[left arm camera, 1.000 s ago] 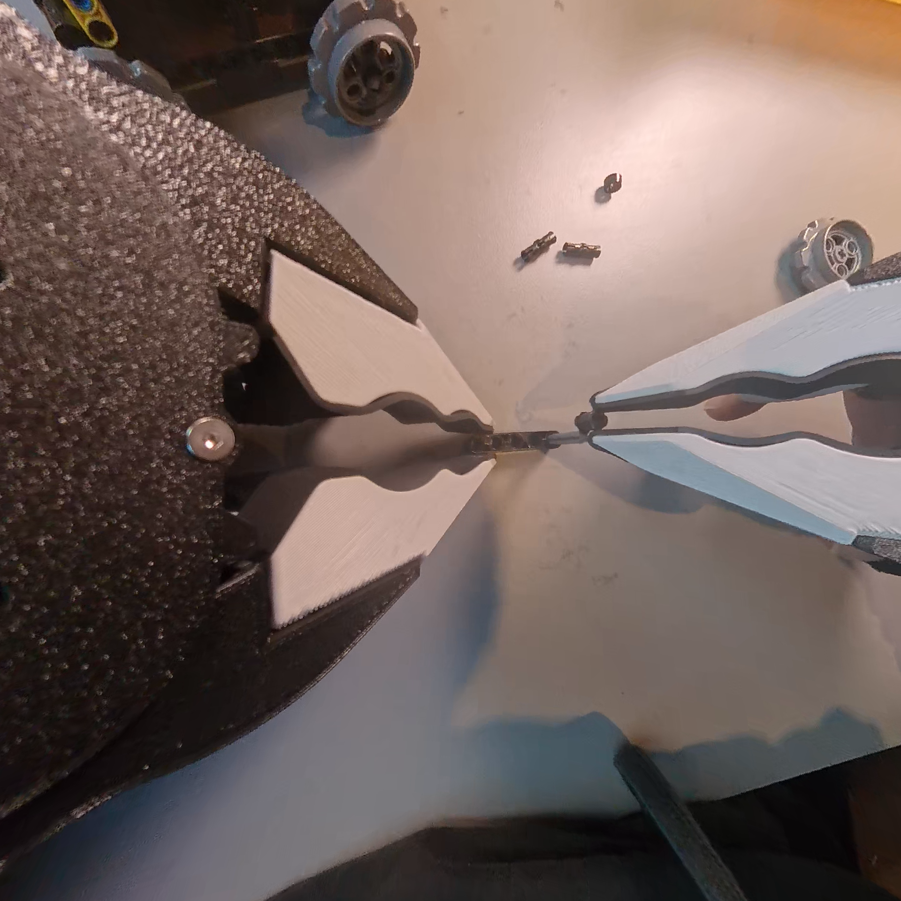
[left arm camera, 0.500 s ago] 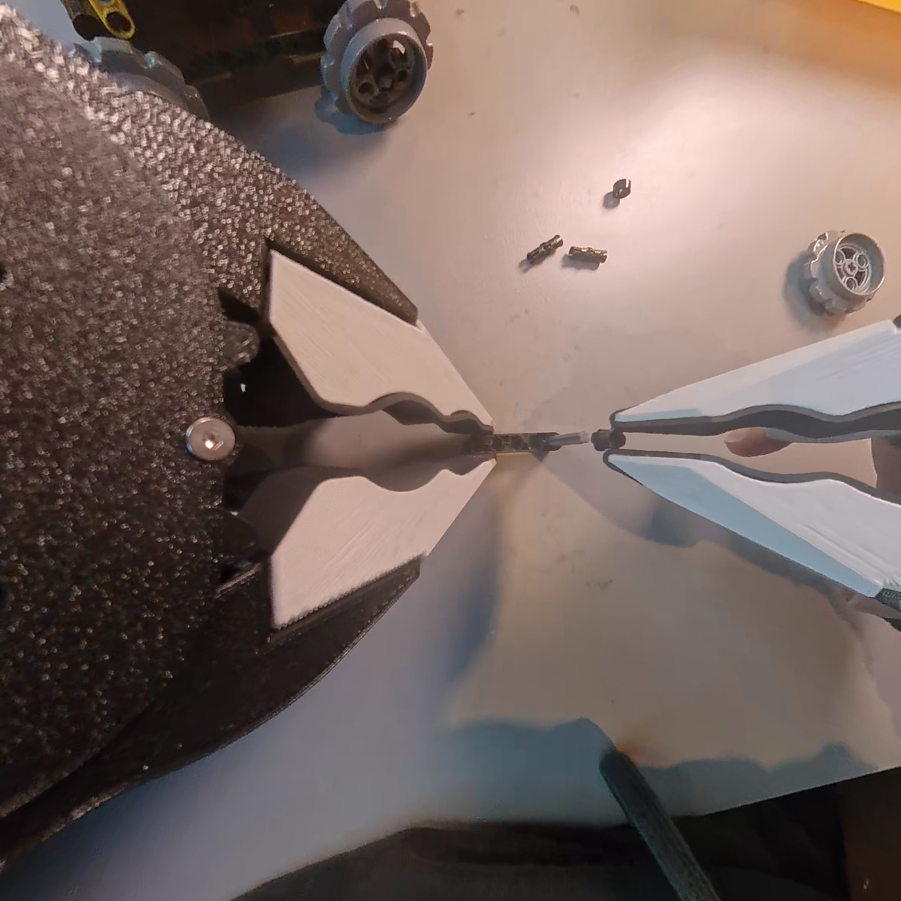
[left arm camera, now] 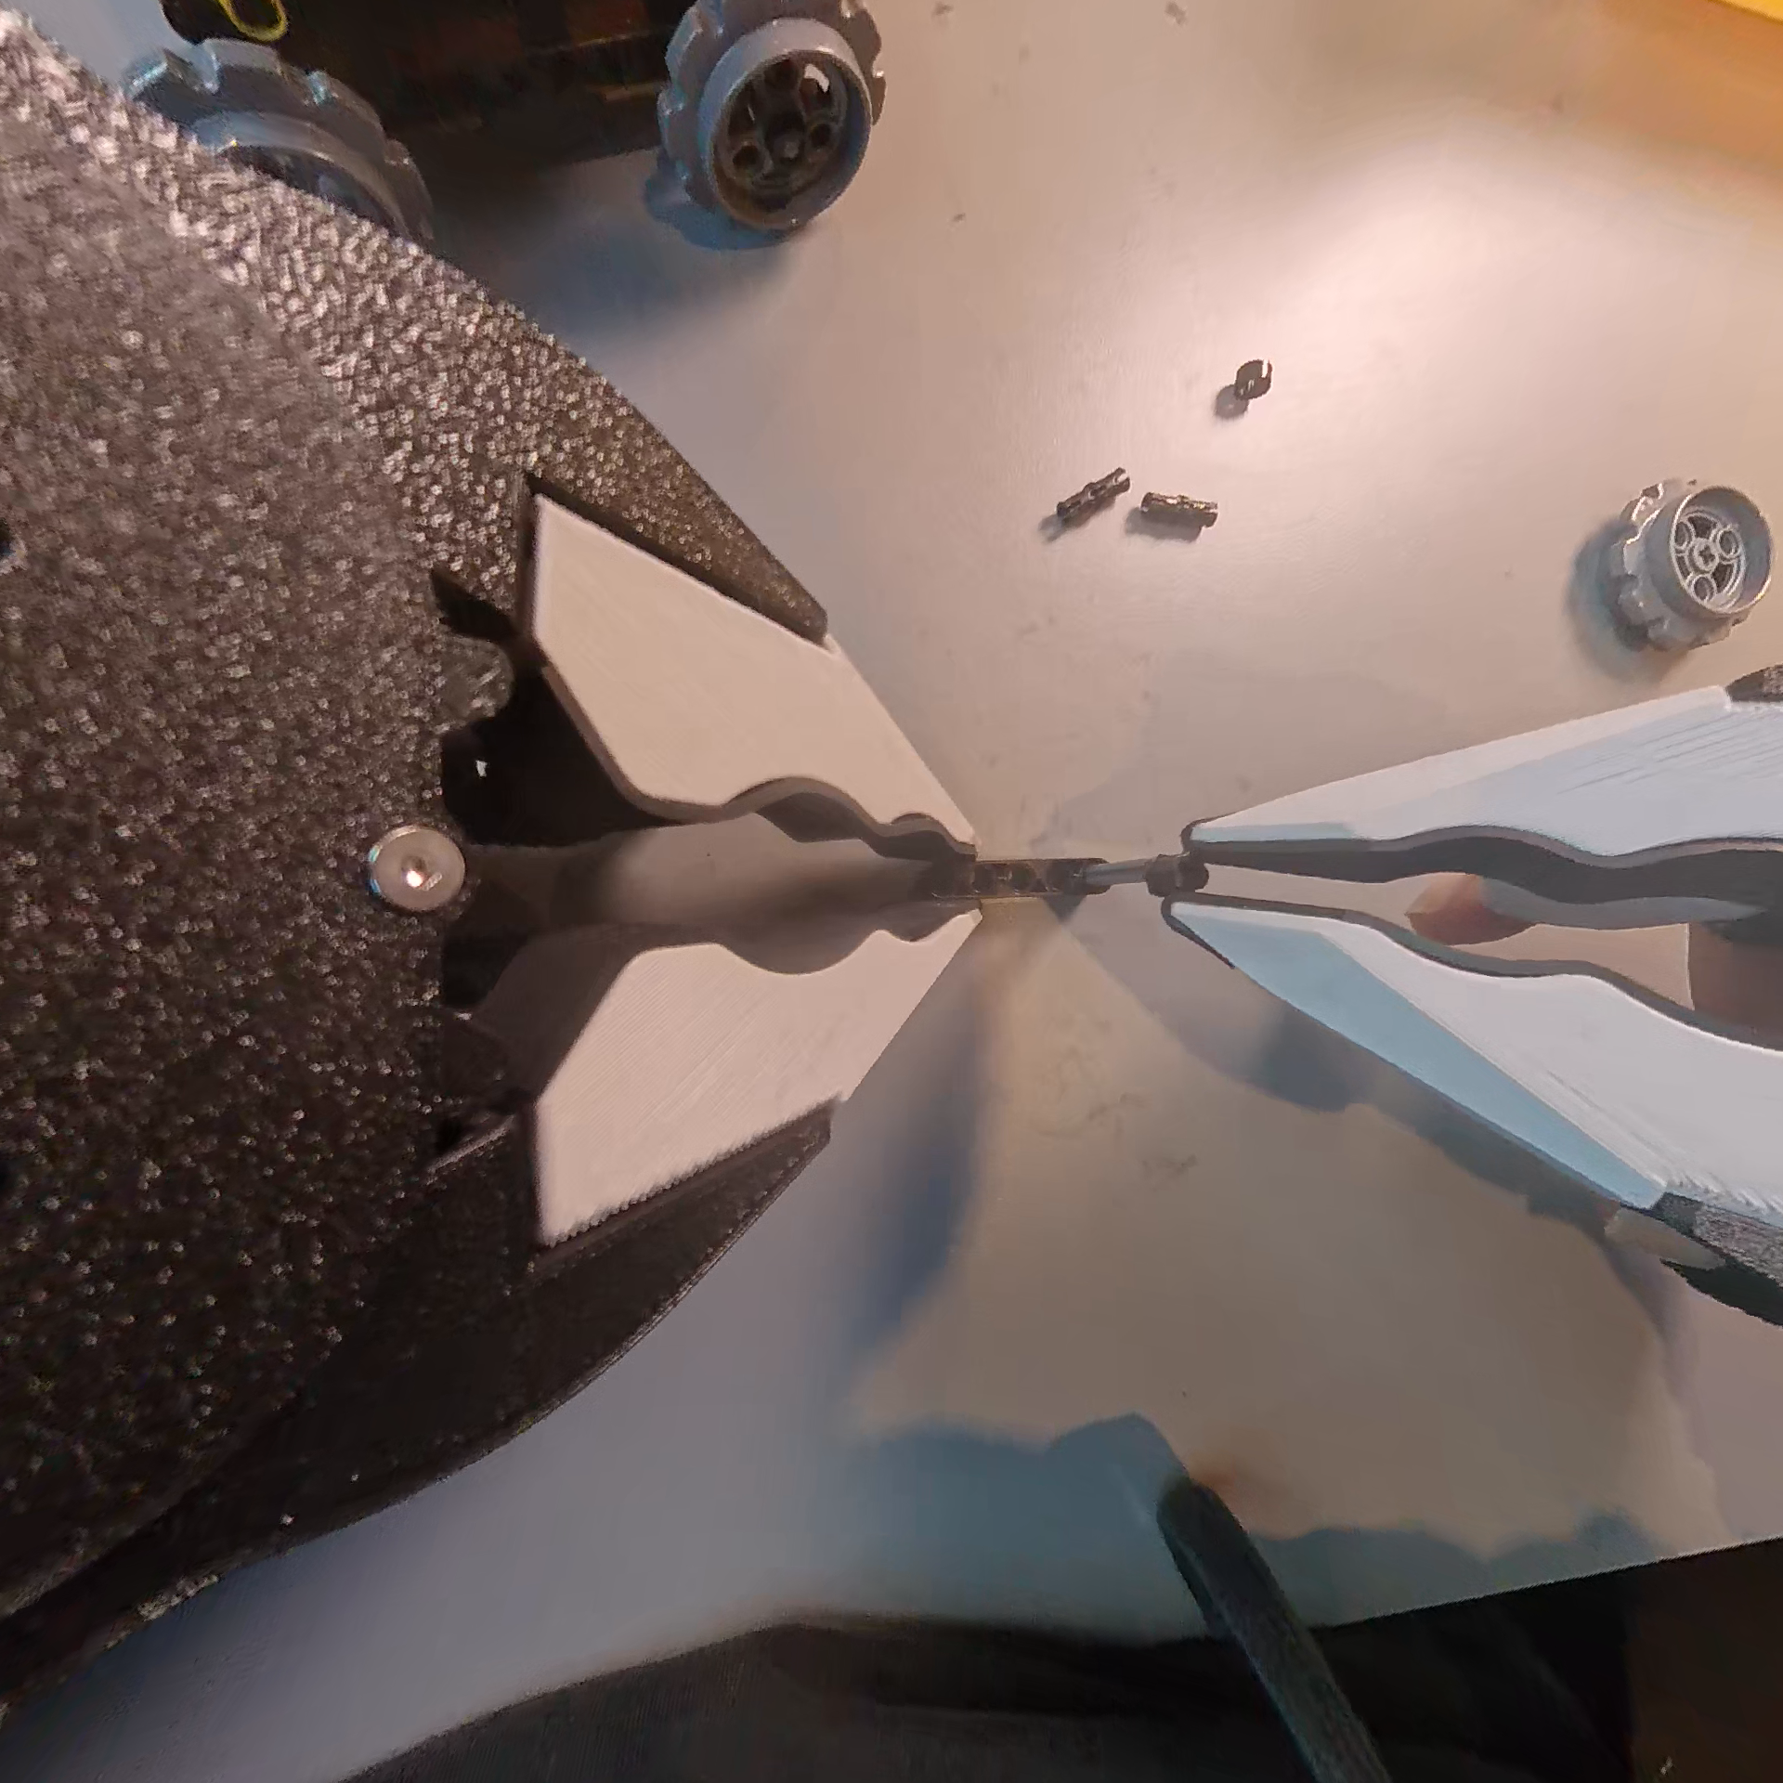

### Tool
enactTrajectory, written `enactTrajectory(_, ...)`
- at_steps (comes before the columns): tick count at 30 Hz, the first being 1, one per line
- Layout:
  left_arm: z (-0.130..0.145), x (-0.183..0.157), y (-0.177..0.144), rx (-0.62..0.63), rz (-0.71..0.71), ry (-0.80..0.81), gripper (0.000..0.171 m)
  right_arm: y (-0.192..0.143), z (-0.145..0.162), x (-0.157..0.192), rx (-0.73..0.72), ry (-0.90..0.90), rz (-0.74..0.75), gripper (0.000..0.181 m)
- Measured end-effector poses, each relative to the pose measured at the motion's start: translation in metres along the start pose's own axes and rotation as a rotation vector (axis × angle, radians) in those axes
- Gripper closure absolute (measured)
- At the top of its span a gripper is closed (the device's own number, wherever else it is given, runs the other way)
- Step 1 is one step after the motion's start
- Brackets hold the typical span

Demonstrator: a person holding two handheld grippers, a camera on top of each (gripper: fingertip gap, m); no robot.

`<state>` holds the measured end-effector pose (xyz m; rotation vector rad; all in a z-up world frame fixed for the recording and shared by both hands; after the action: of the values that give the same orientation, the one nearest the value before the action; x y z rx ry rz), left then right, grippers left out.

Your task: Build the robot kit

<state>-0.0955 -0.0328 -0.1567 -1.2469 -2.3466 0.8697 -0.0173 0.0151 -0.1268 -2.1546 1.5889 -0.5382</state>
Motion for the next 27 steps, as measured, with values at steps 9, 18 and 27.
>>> enactTrajectory(9,-0.0002,-0.0002,0.0001,0.002,-0.005,-0.018,0.166,0.002,-0.0003,0.0015,0.007,0.017,0.046,0.175)
enactTrajectory(18,-0.0005,-0.0005,0.0002,0.004,-0.012,-0.036,0.166,0.0026,-0.003,0.0024,0.077,-0.004,0.097,0.175)
enactTrajectory(27,-0.0006,-0.0007,0.0003,0.006,-0.021,-0.048,0.167,0.0039,-0.0058,0.0049,0.164,-0.045,0.105,0.176)
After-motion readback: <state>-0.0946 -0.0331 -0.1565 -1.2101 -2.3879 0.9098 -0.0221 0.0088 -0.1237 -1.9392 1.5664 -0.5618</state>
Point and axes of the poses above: each gripper's, where its closed fingertips meet, y out along the fingers, z out of its underside, x = y × z across the jaws, the point moved 5 cm from there along -y, back along the fingers, and after that the axes turned 5 degrees about -x, right-handed, at the moved point
